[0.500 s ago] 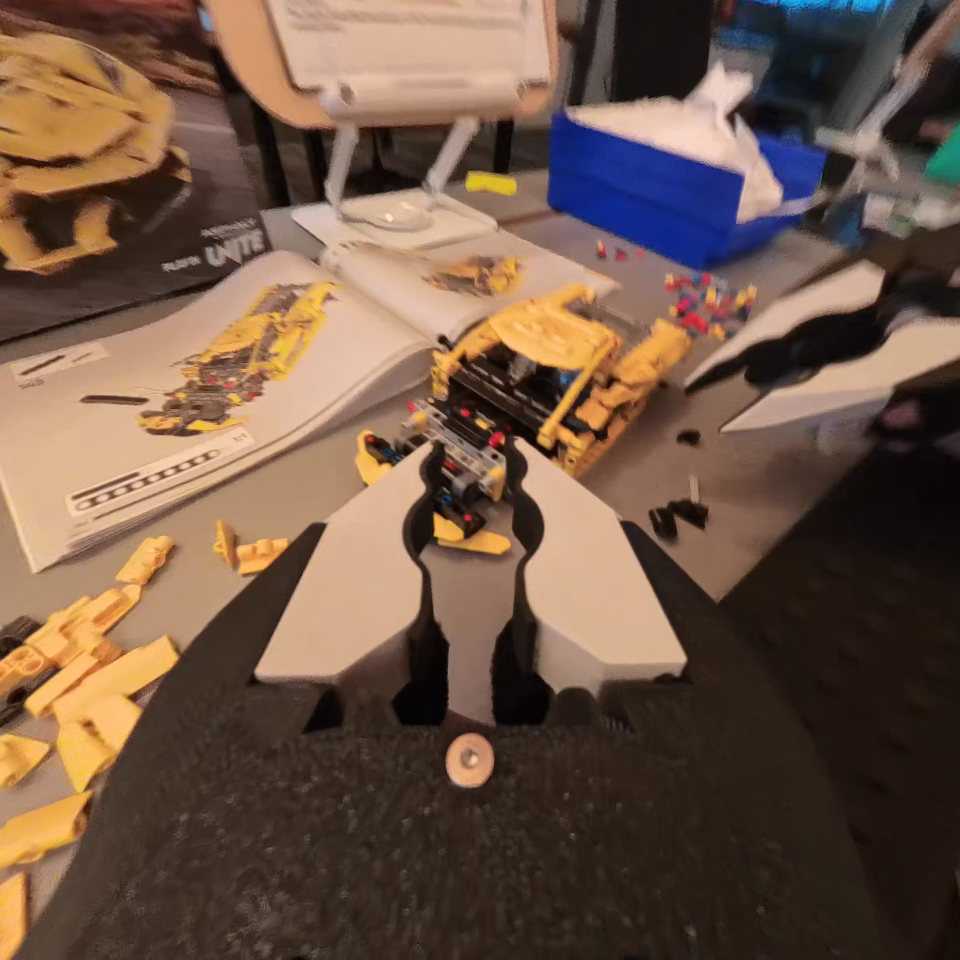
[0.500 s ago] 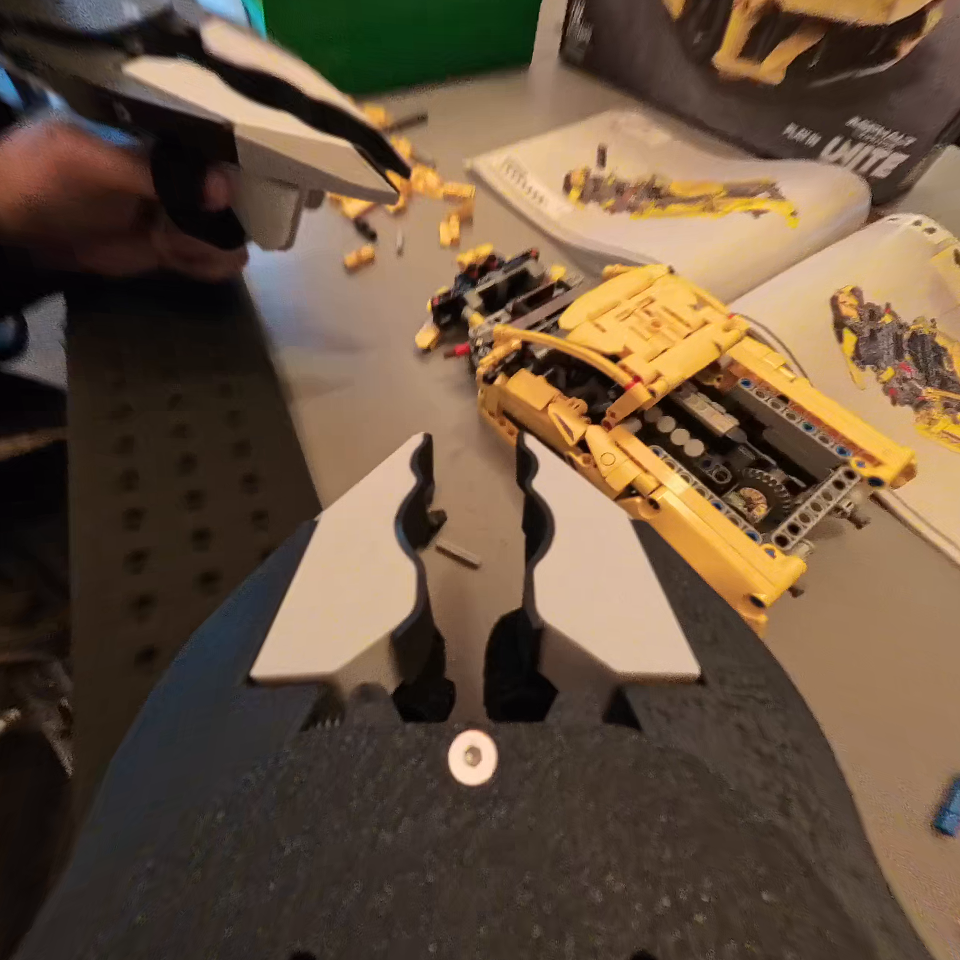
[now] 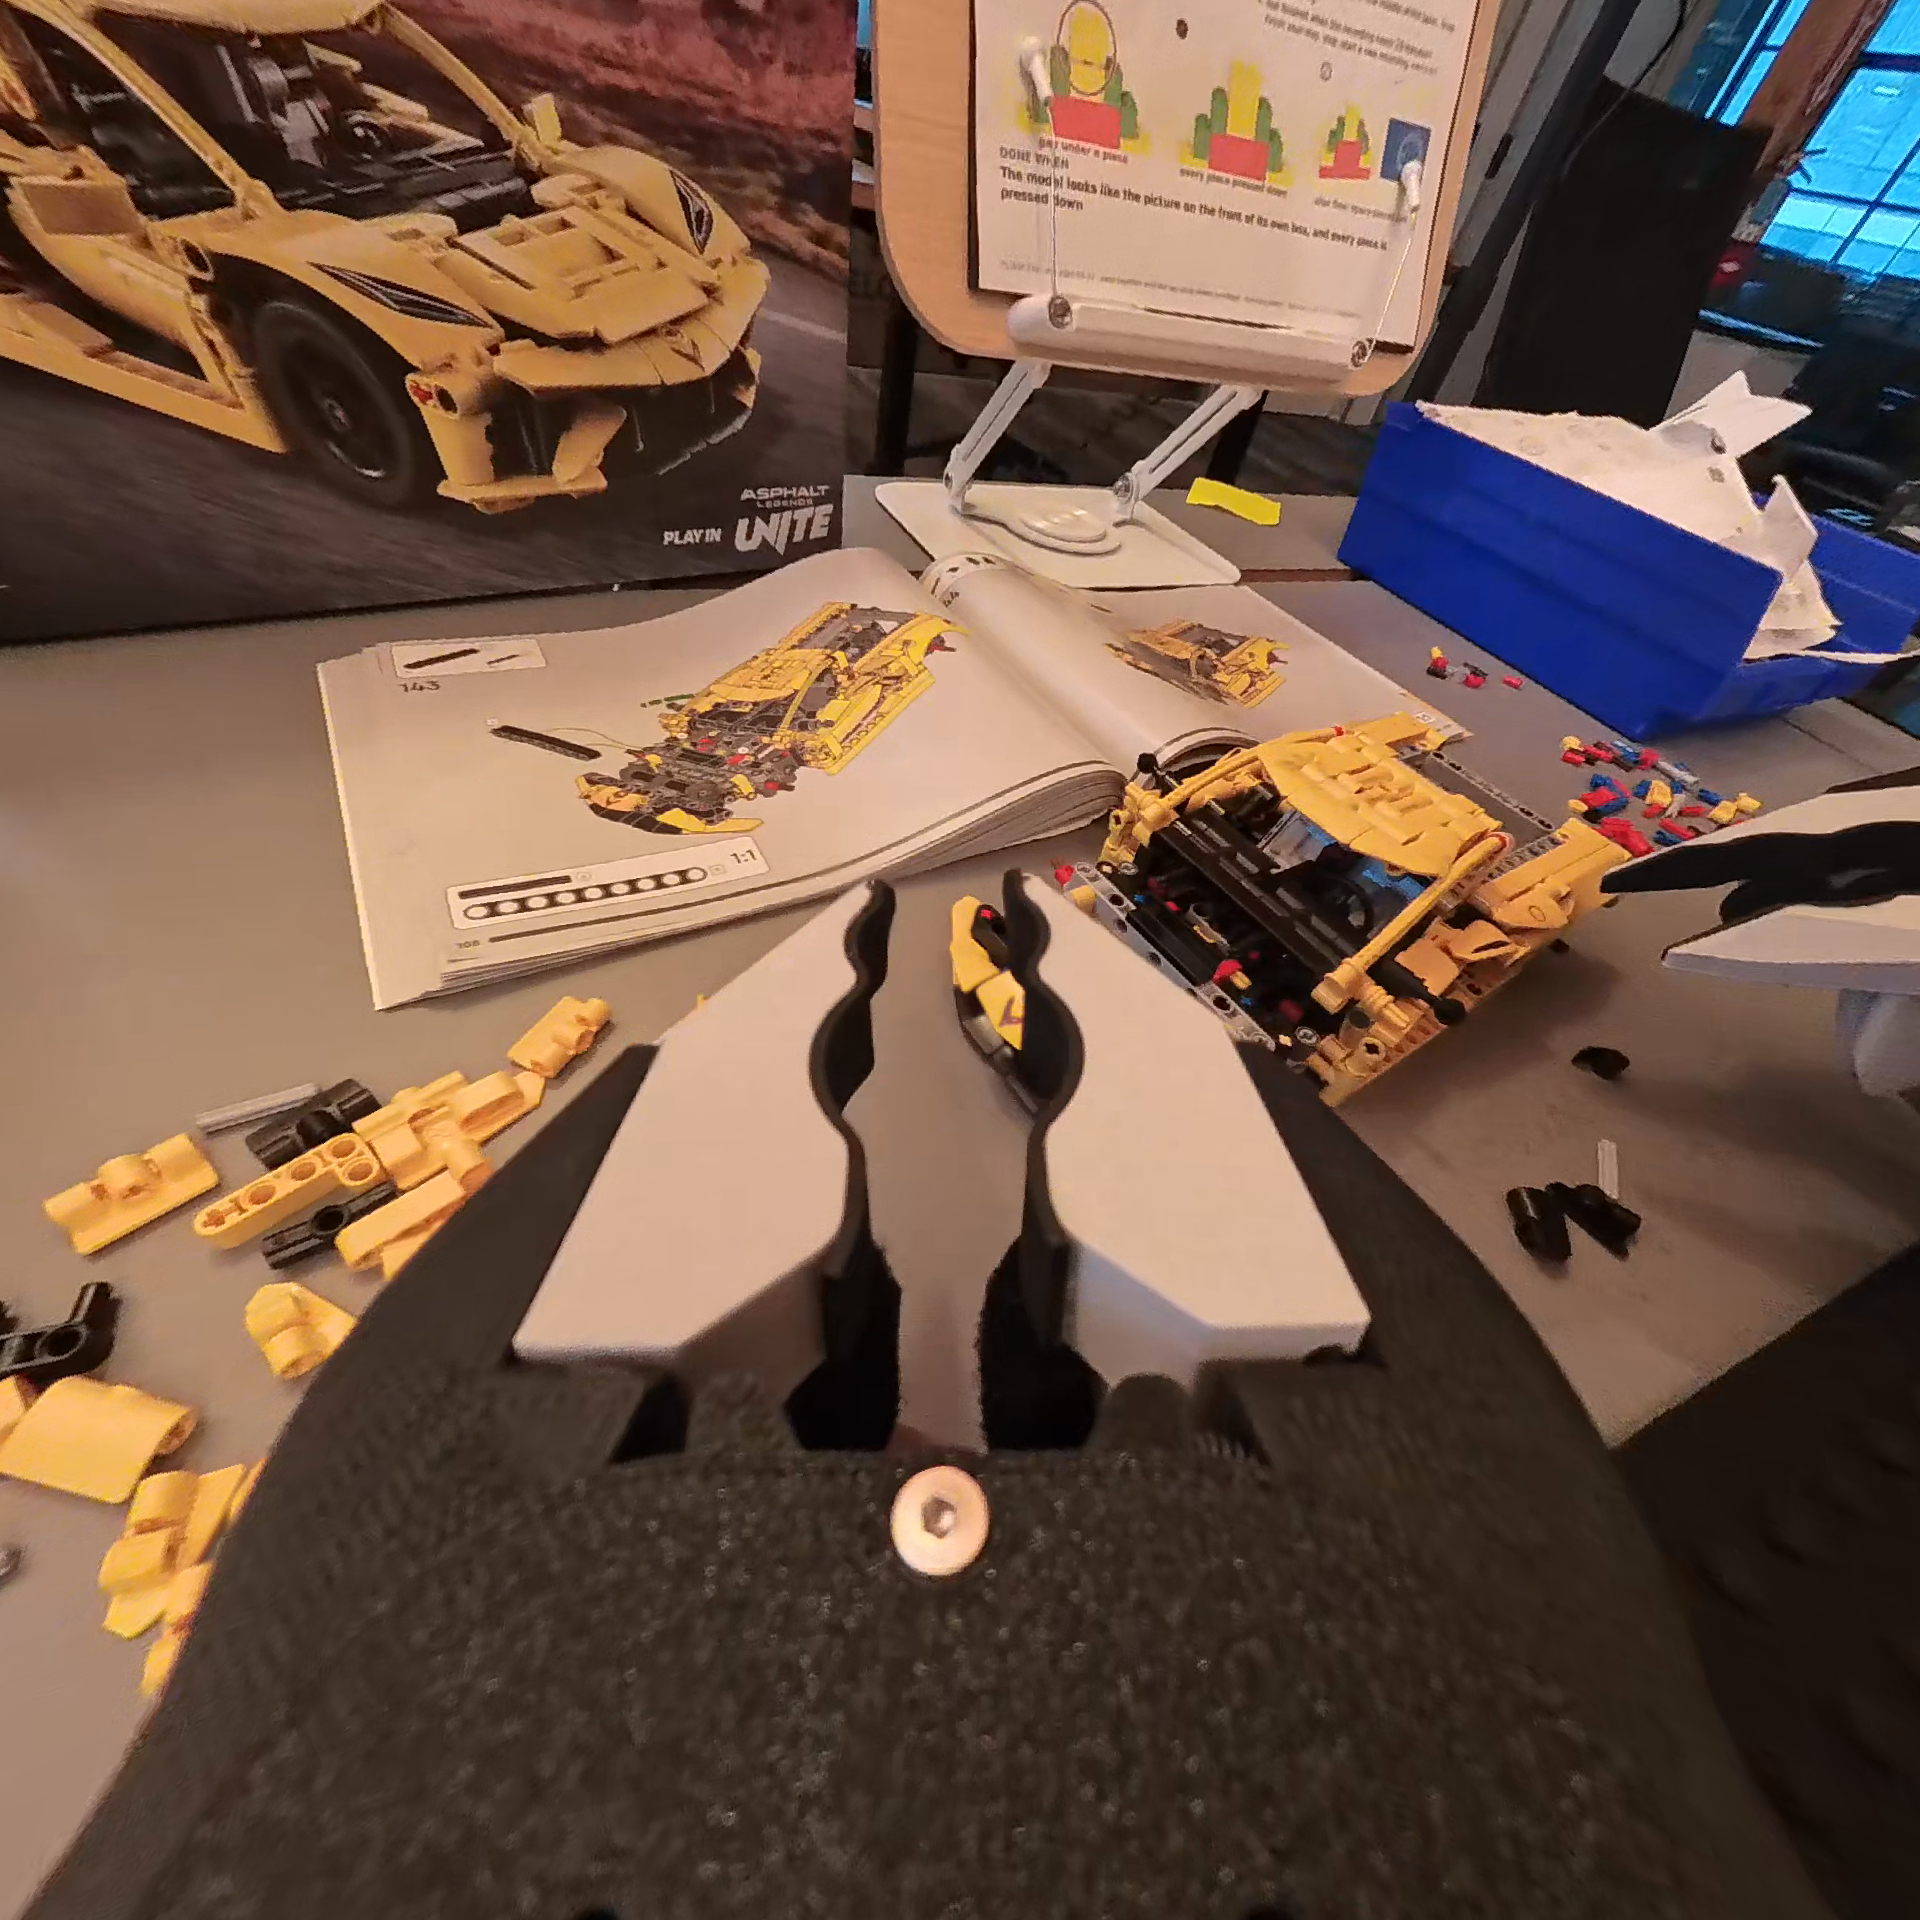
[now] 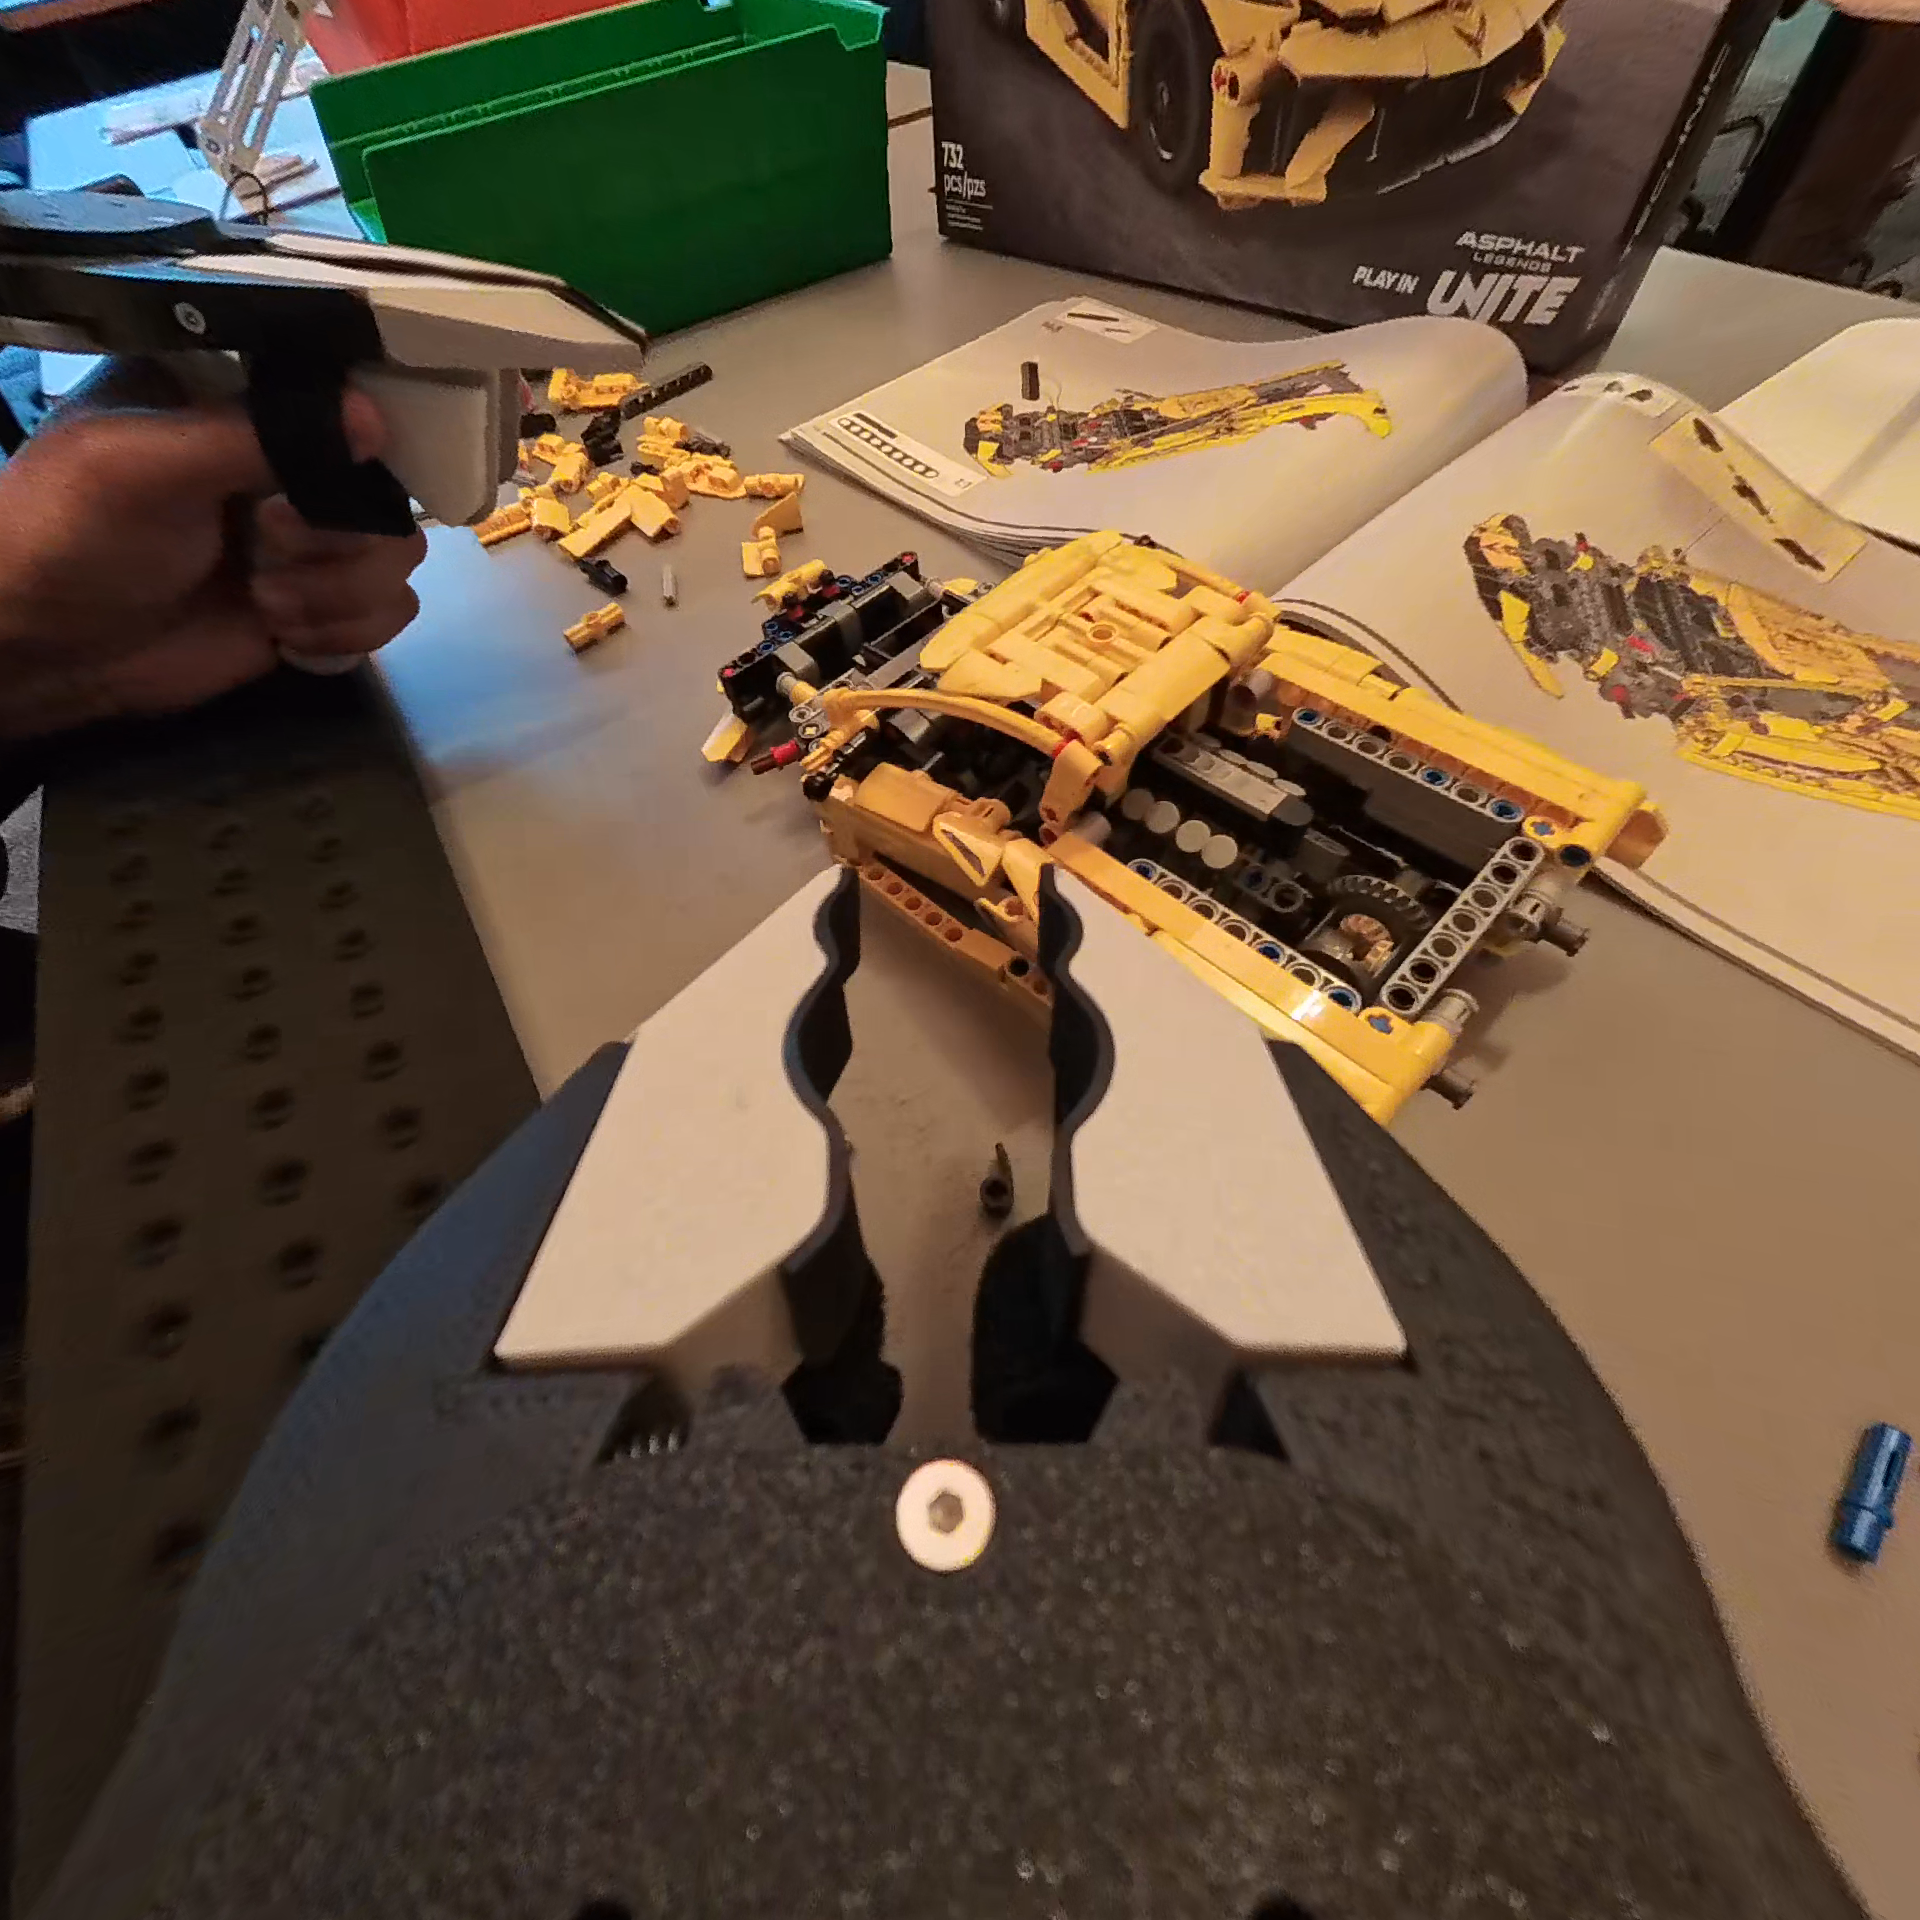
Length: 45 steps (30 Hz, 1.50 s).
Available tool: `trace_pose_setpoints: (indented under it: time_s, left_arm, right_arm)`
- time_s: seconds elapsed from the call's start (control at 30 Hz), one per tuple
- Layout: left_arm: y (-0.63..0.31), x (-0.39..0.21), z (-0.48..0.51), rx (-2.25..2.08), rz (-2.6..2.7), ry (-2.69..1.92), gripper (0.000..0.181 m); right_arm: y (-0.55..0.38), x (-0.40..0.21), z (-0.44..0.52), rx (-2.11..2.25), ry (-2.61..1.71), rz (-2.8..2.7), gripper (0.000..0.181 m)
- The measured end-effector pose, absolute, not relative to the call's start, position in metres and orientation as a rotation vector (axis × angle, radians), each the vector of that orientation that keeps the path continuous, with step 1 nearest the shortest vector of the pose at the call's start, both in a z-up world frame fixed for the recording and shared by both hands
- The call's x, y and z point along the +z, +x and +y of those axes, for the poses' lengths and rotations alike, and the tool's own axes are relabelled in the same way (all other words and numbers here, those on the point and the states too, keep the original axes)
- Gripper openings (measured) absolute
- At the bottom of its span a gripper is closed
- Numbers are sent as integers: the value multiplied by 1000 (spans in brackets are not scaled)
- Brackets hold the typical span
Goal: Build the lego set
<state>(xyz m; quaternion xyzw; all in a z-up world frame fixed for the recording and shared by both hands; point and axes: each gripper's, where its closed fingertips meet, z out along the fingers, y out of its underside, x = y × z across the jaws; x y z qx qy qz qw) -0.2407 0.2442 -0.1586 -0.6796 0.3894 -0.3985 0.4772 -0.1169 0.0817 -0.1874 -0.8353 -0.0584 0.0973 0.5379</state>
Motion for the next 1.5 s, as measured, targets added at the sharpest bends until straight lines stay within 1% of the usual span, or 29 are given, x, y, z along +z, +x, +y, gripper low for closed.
trace_pose_setpoints:
  time_s: [0.2, 0.33, 0.4, 0.47, 0.53, 0.6, 0.63, 0.7, 0.8, 0.87, 0.97, 1.07, 1.23, 1.37, 1.43, 1.5]
  left_arm:
    - [-238, -160, 241, -944, 987, -1638, 22]
    - [-235, -158, 243, -935, 992, -1688, 22]
    - [-222, -137, 239, -969, 1075, -1742, 22]
    - [-199, -97, 242, -1029, 1147, -1730, 22]
    - [-161, -59, 245, -1133, 1242, -1692, 25]
    - [-117, -42, 263, -1136, 1284, -1658, 26]
    - [-95, -45, 278, -1105, 1274, -1661, 26]
    - [-65, -76, 302, -1050, 1227, -1763, 26]
    - [-52, -124, 307, -1163, 1067, -1865, 23]
    - [-54, -150, 309, -1133, 1075, -1867, 22]
    - [-57, -166, 322, -1012, 1145, -1840, 22]
    - [-58, -181, 322, -980, 1176, -1872, 22]
    - [-55, -187, 323, -895, 1217, -1819, 22]
    - [-54, -177, 318, -929, 1210, -1796, 21]
    - [-53, -175, 316, -922, 1216, -1774, 21]
    - [-54, -175, 315, -905, 1225, -1769, 21]
  right_arm:
    - [-105, -190, 82, 198, -2000, -81, 31]
    - [-71, -187, 77, 79, -2013, 90, 33]
    - [-61, -156, 73, 128, -1988, 144, 33]
    - [-39, -114, 82, 98, -1999, 127, 33]
    - [-16, -80, 101, 51, -2077, 56, 42]
    - [8, -53, 129, 22, -2070, 36, 46]
    - [21, -47, 143, 16, -2035, 78, 47]
    - [35, -57, 163, 72, -1927, 215, 47]
    - [45, -118, 169, 76, -1882, 350, 46]
    - [52, -152, 167, 64, -1942, 372, 46]
    - [63, -165, 165, 43, -1989, 373, 40]
    - [66, -184, 163, 17, -2061, 358, 40]
    - [70, -176, 159, 16, -2030, 344, 38]
    - [60, -164, 162, 80, -1980, 309, 38]
    - [46, -147, 163, 113, -1946, 218, 36]
    - [26, -110, 157, 163, -1865, 101, 36]
